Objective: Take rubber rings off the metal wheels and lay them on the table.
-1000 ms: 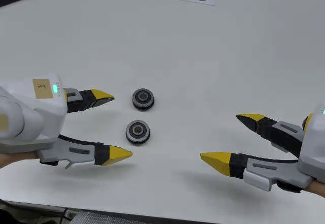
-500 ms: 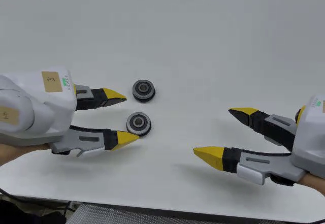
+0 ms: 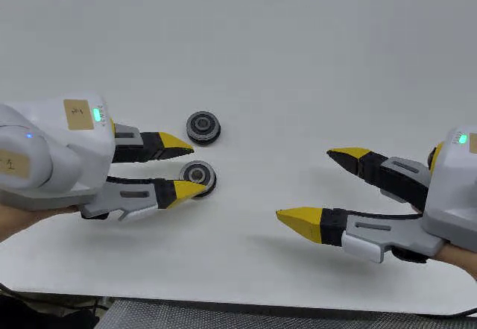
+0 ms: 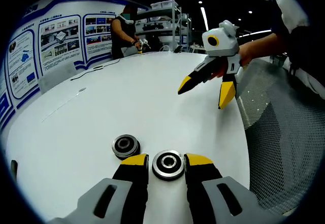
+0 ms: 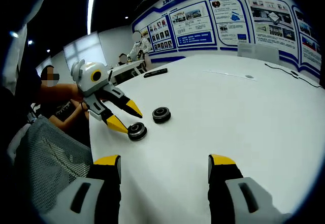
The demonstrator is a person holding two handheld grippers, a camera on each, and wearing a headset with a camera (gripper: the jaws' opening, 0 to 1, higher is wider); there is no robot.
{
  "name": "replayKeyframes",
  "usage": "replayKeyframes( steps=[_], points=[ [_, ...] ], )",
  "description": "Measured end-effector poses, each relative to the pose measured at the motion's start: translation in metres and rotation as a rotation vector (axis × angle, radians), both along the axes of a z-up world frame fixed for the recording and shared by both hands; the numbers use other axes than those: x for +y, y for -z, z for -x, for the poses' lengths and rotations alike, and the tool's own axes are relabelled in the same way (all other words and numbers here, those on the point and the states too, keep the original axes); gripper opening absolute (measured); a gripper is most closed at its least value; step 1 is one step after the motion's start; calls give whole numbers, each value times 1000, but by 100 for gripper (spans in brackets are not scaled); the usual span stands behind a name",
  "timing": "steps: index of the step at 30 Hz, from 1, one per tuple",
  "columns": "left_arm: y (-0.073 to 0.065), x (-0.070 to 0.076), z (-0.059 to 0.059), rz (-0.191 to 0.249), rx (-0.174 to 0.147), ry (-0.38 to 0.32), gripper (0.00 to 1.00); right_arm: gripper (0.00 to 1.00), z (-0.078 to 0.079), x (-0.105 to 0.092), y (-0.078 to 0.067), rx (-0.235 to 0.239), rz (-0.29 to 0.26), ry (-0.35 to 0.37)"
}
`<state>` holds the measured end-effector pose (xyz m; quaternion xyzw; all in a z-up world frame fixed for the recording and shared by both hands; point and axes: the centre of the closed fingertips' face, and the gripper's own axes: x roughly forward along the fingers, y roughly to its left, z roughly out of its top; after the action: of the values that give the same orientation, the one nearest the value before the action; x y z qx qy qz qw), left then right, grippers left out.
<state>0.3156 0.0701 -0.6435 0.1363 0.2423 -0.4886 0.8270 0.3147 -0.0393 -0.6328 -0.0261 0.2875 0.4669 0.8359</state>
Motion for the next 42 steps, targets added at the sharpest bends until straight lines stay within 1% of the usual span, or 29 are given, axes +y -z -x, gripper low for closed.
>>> replayKeyframes(
  steps=[4,6,8,11,15,17,21,24,25,29,31,32,33,34,38,39,41,42],
  points=[
    [2,-1,1,-9,2,8,25,70,0,0,-1,5,-9,7],
    [4,-1,2,-13,9,9,24,70,0,0,-2,4,-14,10],
    [5,-2,3,-11,12,13,22,70,-1,0,-2,3,-13,8],
    [7,-1,3,-20,17,10,18,70,1,1,-1,2,-5,-2],
    [7,-1,3,-15,19,5,17,69,3,2,-1,8,-10,-8],
    [8,-1,4,-19,21,6,15,68,3,2,-1,11,-9,-9],
    [8,-1,3,-19,16,11,15,68,4,4,0,18,-15,-13],
    [8,-2,2,-26,19,14,14,68,4,10,-4,22,-41,-11],
    [8,-2,2,-30,20,16,14,68,5,14,-6,27,-59,-13],
    [8,-2,1,-46,15,31,14,68,5,26,-11,54,-106,-6],
    [8,-2,1,-61,9,37,14,67,6,32,-12,64,-128,-3],
    [9,-2,1,-73,5,41,13,67,7,35,-12,78,-137,-1],
    [9,-3,1,-86,4,48,13,66,9,38,-13,109,-155,5],
    [9,-3,1,-89,7,49,13,65,8,41,-14,113,-174,10],
    [9,-2,0,-101,20,56,13,62,6,51,-21,167,-263,56],
    [9,-2,0,-101,20,58,13,62,5,52,-22,170,-270,62],
    [9,-1,-1,-88,36,49,13,61,4,55,-22,160,-264,65],
    [9,-1,-1,-90,37,50,13,60,3,56,-22,158,-264,68]
  ],
)
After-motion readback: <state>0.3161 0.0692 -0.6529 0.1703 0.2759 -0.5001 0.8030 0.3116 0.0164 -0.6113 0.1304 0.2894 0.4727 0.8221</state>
